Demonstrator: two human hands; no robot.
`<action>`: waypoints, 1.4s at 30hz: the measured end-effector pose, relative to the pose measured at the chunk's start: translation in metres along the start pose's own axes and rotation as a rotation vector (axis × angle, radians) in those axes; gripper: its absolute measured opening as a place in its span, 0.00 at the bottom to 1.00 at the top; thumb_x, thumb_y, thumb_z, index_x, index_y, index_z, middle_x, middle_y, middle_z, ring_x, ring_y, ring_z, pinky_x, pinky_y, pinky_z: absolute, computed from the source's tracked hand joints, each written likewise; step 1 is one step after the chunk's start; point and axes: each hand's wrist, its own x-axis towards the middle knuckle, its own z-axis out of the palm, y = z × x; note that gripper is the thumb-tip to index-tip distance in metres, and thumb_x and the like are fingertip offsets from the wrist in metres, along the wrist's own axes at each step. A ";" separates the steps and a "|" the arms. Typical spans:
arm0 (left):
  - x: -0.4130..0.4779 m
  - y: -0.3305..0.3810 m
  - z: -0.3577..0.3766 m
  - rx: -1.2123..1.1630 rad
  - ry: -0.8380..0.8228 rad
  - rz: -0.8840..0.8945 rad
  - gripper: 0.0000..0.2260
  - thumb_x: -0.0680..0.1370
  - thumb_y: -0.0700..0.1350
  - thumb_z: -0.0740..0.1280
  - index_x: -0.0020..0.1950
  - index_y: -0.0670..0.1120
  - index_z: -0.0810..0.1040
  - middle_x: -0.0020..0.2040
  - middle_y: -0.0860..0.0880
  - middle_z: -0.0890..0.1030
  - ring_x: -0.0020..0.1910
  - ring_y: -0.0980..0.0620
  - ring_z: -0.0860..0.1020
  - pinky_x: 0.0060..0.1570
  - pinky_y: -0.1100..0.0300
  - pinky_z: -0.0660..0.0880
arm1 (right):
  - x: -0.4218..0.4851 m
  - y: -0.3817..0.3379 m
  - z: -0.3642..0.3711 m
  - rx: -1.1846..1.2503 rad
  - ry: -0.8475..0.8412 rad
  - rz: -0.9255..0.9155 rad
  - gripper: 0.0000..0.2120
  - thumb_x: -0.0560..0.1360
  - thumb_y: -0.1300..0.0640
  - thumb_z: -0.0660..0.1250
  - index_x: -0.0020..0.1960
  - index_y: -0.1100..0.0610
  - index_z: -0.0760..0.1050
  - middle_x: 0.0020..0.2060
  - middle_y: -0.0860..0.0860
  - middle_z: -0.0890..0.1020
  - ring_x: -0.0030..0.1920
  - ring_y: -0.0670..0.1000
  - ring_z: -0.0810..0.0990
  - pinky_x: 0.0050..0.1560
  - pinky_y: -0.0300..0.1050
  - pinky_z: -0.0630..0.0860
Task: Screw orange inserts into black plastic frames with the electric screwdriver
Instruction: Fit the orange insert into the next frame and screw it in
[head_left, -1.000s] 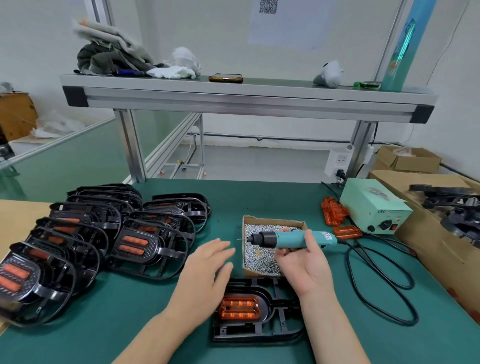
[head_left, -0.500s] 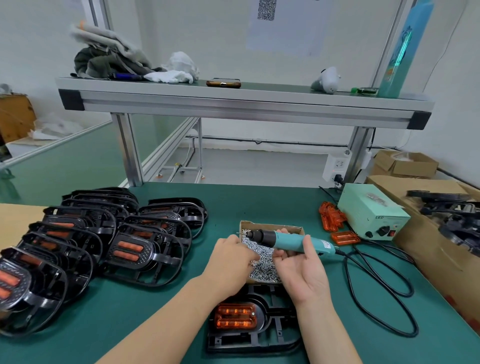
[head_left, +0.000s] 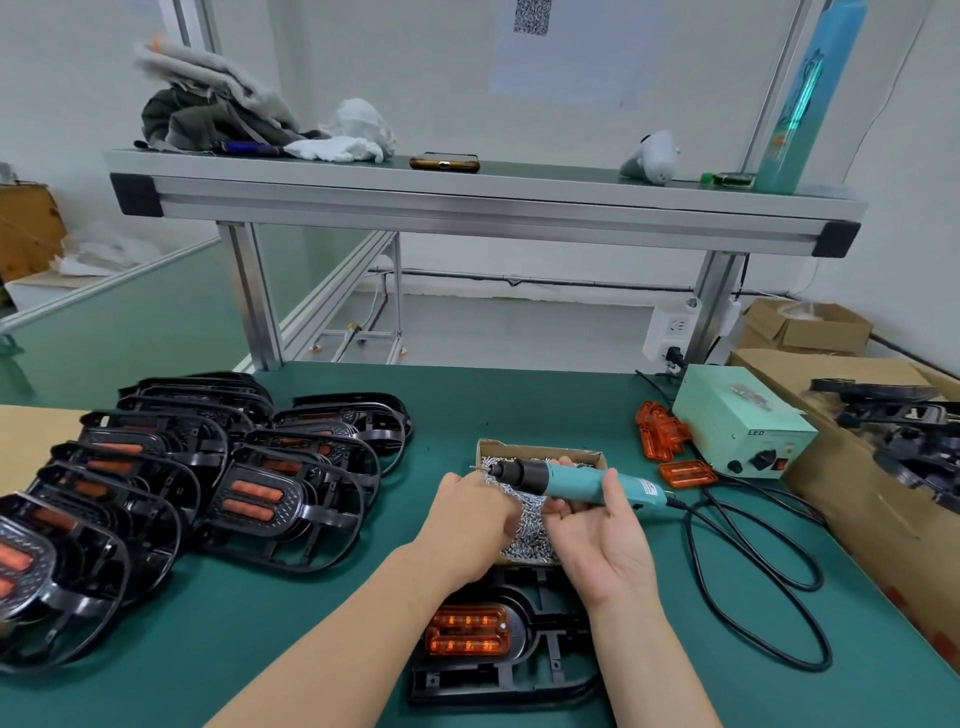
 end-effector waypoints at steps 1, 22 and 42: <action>-0.001 0.000 0.001 -0.018 0.019 -0.004 0.06 0.76 0.44 0.65 0.46 0.53 0.81 0.50 0.54 0.82 0.56 0.52 0.72 0.47 0.56 0.59 | 0.000 0.000 0.000 -0.002 0.001 0.001 0.11 0.84 0.50 0.60 0.54 0.57 0.76 0.49 0.59 0.83 0.51 0.53 0.81 0.45 0.43 0.70; -0.007 0.000 0.012 -0.201 0.110 -0.039 0.07 0.79 0.48 0.65 0.50 0.50 0.83 0.53 0.53 0.82 0.55 0.49 0.73 0.59 0.53 0.67 | 0.001 -0.001 -0.003 0.014 -0.011 0.023 0.12 0.84 0.51 0.61 0.57 0.60 0.74 0.49 0.58 0.83 0.50 0.54 0.82 0.49 0.44 0.72; -0.060 -0.009 -0.005 -0.791 0.377 -0.281 0.10 0.71 0.36 0.69 0.37 0.51 0.77 0.34 0.54 0.78 0.34 0.59 0.74 0.36 0.70 0.69 | 0.002 -0.001 -0.007 -0.033 -0.029 0.017 0.14 0.83 0.50 0.63 0.59 0.61 0.74 0.46 0.58 0.85 0.51 0.54 0.83 0.46 0.44 0.73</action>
